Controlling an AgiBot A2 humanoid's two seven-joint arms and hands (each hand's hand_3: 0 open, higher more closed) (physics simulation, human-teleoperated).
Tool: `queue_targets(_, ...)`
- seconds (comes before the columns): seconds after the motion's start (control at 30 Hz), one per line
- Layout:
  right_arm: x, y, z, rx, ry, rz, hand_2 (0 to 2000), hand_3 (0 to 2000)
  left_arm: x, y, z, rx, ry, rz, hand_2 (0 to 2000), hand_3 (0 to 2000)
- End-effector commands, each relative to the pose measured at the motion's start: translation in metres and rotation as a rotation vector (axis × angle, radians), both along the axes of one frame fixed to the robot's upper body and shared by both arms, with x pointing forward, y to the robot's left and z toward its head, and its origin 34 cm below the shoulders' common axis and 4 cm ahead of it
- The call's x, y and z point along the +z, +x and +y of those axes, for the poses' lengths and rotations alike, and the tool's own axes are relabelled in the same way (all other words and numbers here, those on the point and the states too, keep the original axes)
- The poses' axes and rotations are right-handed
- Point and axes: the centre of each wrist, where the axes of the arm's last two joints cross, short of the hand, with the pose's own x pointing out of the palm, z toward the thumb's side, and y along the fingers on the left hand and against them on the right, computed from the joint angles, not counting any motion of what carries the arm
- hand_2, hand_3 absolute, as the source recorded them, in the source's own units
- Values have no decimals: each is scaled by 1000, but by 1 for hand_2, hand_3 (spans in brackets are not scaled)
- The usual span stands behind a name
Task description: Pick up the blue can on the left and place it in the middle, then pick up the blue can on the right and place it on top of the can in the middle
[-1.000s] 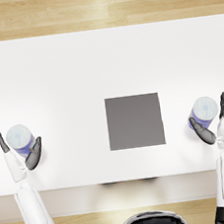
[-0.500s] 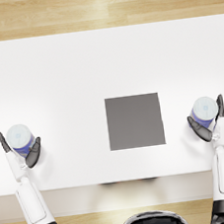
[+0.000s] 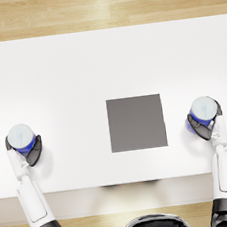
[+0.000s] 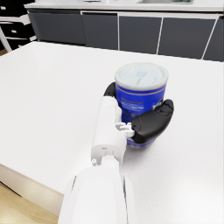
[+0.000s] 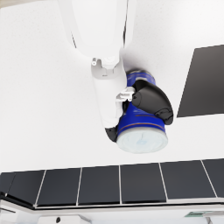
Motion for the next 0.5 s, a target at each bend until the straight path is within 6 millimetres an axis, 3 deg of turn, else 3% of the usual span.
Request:
queue_targets(0.03,39,-1,7,21,-18,-149,2000,1520,47,4,-21,-80,83,-166,2000,1520)
queue_targets(0.1,66,-3,17,59,-33,-252,2000,1520,72,7,-51,-191,135,-253,2000,1520)
queue_targets(0.17,86,-3,26,95,-43,-327,2000,1520,82,12,-79,-315,161,-284,2000,1520)
queue_targets(0.3,121,-13,41,153,-57,-465,2000,1520,89,21,-132,-516,178,-308,2000,1520)
queue_targets(0.4,136,-15,44,162,-60,-525,2000,1520,93,27,-159,-602,175,-322,2000,1520)
queue_targets(0.5,148,-15,48,183,-60,-570,2000,1520,98,36,-186,-675,28,-343,2000,1520)
